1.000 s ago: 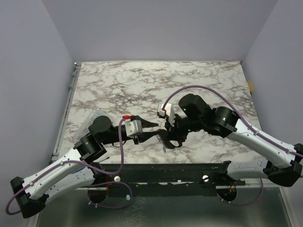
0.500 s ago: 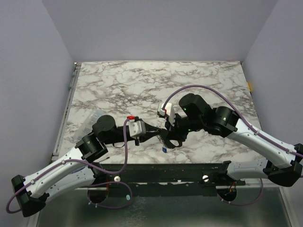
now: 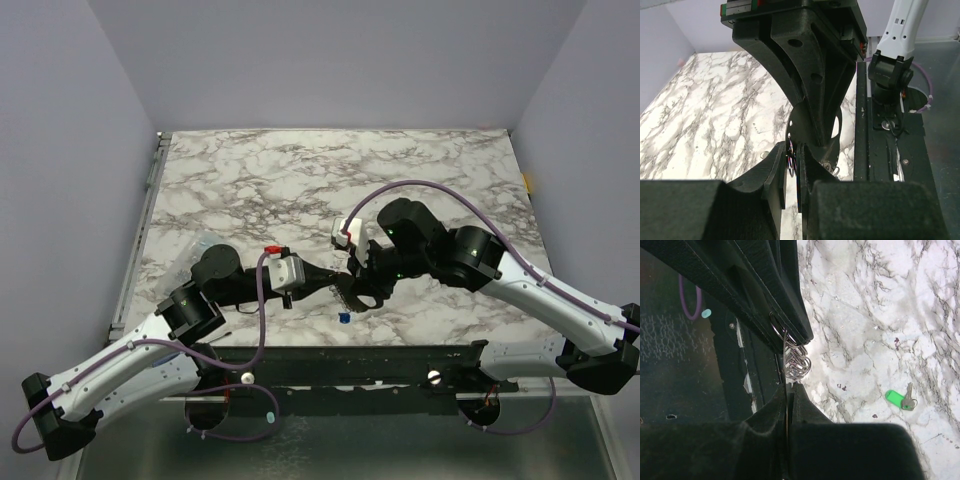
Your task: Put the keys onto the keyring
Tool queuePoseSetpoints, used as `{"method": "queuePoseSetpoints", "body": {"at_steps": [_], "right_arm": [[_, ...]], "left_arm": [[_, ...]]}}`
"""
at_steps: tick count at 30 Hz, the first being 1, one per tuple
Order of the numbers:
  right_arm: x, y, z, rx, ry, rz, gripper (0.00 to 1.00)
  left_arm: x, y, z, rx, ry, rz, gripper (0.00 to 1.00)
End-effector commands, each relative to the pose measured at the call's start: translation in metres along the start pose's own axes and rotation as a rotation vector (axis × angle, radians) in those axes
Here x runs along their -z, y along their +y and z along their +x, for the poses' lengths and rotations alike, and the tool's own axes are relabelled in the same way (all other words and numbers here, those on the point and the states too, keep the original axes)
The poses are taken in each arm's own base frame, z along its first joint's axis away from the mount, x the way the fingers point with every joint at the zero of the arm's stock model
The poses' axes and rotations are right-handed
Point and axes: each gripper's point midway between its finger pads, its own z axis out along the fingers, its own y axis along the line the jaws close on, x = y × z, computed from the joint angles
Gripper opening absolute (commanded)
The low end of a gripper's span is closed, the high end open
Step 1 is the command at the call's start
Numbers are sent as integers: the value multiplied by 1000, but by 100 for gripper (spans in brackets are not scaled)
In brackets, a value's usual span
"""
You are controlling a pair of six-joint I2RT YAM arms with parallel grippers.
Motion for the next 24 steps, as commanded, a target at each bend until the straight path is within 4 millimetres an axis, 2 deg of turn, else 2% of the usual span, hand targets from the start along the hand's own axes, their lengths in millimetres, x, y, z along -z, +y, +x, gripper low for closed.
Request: {"method": "queuePoseSetpoints", "body": {"at_steps": [1, 6, 10, 15, 20, 22, 23, 24], "right_arm": [[6, 3, 1, -1, -2, 3, 1], [7, 3, 1, -1, -2, 2, 1], [8, 4, 0, -2, -4, 0, 1], [9, 5, 0, -1, -9, -2, 1], [8, 5, 1, -3, -3, -4, 1], [7, 5, 2, -3, -1, -2, 1], [7, 4, 3, -4, 1, 1, 1], [7, 4, 3, -4, 1, 1, 1]], "left_arm": [[3, 7, -10, -9, -22, -41, 16], [3, 5, -8, 3, -19, -34, 27], [3, 5, -10, 3, -23, -34, 29], [3, 6, -9, 4, -21, -38, 24], [2, 7, -8, 6, -17, -38, 14], [1, 8, -14, -3, -35, -42, 14], [2, 9, -16, -6, -40, -47, 17], [2, 9, -18, -7, -46, -49, 26]]}}
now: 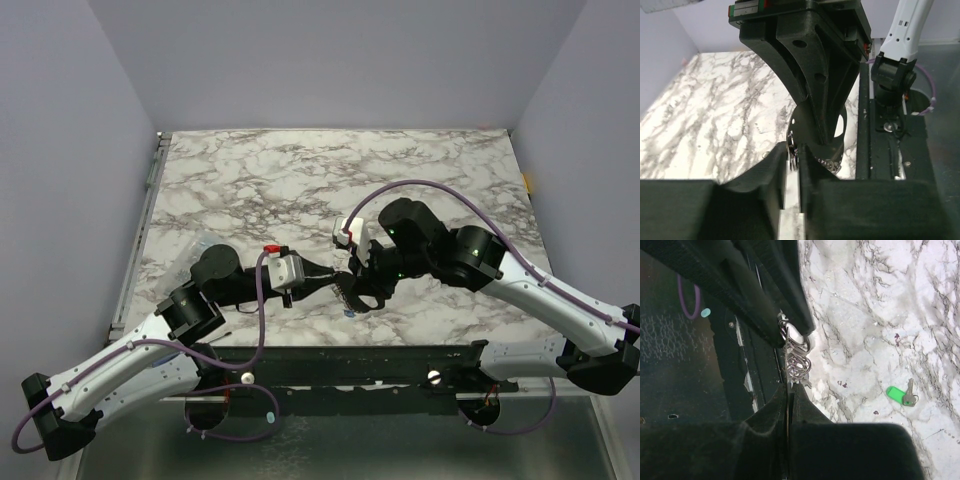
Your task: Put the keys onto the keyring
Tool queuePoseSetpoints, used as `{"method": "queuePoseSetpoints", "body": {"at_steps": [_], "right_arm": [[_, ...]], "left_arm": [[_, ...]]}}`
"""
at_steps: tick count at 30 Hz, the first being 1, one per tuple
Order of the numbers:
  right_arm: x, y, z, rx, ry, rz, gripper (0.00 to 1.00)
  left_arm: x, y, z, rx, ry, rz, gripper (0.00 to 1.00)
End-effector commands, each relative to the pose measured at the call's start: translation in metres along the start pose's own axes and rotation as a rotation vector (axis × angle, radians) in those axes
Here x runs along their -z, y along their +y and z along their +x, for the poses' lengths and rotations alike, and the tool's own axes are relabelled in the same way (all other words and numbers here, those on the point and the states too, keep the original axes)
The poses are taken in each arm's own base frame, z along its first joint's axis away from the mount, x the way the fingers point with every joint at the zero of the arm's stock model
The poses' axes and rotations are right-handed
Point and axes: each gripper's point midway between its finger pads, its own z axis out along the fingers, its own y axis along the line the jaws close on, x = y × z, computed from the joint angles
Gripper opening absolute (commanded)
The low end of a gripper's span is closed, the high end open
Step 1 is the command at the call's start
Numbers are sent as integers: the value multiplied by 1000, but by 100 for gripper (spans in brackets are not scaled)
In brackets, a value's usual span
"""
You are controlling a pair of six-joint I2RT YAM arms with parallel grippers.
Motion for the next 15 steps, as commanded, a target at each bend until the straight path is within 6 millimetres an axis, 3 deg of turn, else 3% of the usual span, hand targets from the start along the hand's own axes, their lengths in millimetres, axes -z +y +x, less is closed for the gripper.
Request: {"method": "queuePoseSetpoints", "body": {"at_steps": [1, 6, 15], "right_arm": [[5, 4, 2, -2, -3, -4, 1], [4, 4, 1, -1, -6, -6, 1], [5, 4, 1, -1, -5, -6, 1]], "left_arm": [[2, 7, -17, -18, -44, -36, 34], [2, 7, -16, -10, -45, -40, 39], [3, 7, -22, -5, -66, -44, 33]]}}
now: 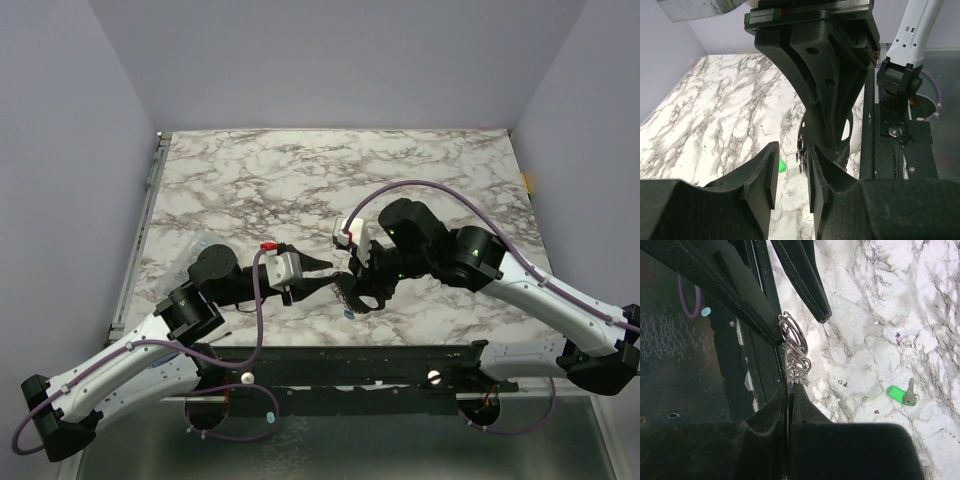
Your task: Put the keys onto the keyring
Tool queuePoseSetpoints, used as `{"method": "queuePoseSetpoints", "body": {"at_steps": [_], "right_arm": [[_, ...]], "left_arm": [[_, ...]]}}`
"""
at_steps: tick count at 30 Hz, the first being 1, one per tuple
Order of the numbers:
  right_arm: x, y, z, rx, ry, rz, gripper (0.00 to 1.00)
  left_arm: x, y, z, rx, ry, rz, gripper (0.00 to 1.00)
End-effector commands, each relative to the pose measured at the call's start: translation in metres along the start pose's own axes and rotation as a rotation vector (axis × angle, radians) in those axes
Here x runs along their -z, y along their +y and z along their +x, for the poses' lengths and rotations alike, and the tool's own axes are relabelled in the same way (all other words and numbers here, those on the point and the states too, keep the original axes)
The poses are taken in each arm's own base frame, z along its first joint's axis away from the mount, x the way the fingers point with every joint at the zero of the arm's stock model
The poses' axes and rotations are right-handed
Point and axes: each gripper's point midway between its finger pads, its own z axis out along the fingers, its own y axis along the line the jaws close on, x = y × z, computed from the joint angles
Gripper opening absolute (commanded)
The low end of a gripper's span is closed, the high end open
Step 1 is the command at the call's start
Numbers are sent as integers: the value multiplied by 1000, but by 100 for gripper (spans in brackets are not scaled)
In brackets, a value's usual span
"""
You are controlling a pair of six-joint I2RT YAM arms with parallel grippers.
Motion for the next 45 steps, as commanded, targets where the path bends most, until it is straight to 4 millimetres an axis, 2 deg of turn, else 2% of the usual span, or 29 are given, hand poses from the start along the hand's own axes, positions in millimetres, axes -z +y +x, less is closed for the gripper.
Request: {"method": "queuePoseSetpoints", "body": {"at_steps": [1, 9, 14, 21, 23, 24, 25, 32, 35, 37, 45], "right_arm": [[5, 5, 0, 0, -10, -6, 1], [6, 4, 0, 1, -13, -3, 1], [7, 5, -1, 2, -15, -6, 1], [9, 7, -3, 4, -23, -14, 1], [9, 8, -4, 7, -28, -17, 1], [9, 7, -3, 7, -27, -15, 1], [9, 7, -2, 6, -25, -13, 1], [4, -2, 8, -3, 2, 36, 1], [2, -4, 11, -8, 7, 42, 1], [2, -2, 11, -8, 2, 36, 1], [0, -2, 11, -6, 5, 28, 1]], "left_arm": [[3, 5, -20, -7, -55, -30, 33], [2, 1, -24, 2, -65, -8, 36], [2, 3, -18, -2, -53, -21, 31], [0, 4, -14, -1, -39, -17, 20], [-2, 3, -11, 3, -34, -9, 10], [-2, 3, -11, 3, -32, -8, 1], [-1, 3, -12, 2, -34, -9, 0], [3, 5, -24, -3, -62, -29, 0], [10, 24, -35, 28, -81, -152, 3], [14, 32, -38, 46, -86, -204, 0], [20, 9, -49, 40, -143, -100, 2]]}}
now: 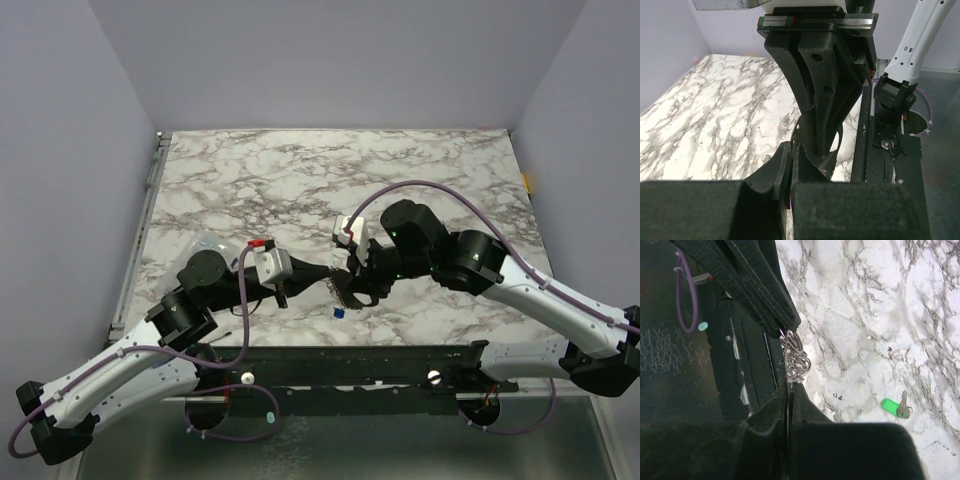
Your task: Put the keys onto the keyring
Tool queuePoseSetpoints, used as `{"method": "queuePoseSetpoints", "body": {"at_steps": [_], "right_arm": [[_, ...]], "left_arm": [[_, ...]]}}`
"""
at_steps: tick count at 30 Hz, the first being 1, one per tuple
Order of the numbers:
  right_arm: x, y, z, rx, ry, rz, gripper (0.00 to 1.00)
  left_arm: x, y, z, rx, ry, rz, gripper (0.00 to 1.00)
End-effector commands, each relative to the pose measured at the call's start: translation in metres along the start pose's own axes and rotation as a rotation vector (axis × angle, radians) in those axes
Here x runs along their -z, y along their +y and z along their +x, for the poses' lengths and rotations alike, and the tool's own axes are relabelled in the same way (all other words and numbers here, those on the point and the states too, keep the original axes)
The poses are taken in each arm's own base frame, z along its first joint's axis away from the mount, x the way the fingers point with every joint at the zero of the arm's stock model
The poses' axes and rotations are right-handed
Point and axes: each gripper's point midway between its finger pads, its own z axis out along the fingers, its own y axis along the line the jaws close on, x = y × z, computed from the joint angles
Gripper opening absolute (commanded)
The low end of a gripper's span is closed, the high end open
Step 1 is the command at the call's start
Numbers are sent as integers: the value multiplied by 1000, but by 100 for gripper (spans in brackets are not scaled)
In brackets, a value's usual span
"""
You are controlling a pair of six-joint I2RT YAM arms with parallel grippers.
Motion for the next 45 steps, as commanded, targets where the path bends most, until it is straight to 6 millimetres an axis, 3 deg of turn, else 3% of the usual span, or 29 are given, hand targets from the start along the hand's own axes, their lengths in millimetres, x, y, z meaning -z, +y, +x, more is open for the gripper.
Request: {"method": "queuePoseSetpoints", "body": {"at_steps": [1, 9, 10, 12, 15, 19, 23, 27, 35, 40, 45], "right_arm": [[5, 5, 20, -20, 65, -5, 1], [2, 4, 23, -24, 76, -4, 1], [2, 4, 23, -25, 76, -4, 1], [2, 4, 23, -25, 78, -6, 1], [2, 5, 22, -25, 78, -11, 1], [2, 7, 21, -26, 78, -20, 1], [2, 8, 21, -28, 82, -27, 1], [0, 7, 23, -38, 102, -25, 1], [-16, -1, 49, -77, 235, 27, 1], [-15, 3, 53, -70, 237, 25, 1], [-13, 4, 52, -18, 197, 27, 1]], "left_arm": [[11, 1, -39, -37, -119, -16, 3], [21, -13, -50, -77, -160, 41, 7], [23, -15, -52, -78, -168, 49, 11], [27, -19, -57, -86, -185, 65, 30], [30, -17, -55, -94, -170, 50, 32], [28, -11, -43, -94, -119, 17, 28], [23, -9, -30, -102, -83, 24, 42], [15, -8, -15, -90, -40, 34, 50], [4, -19, 22, -46, 37, 122, 72], [0, -26, 51, -14, 104, 170, 74], [-6, -25, 53, 17, 90, 186, 75]]}}
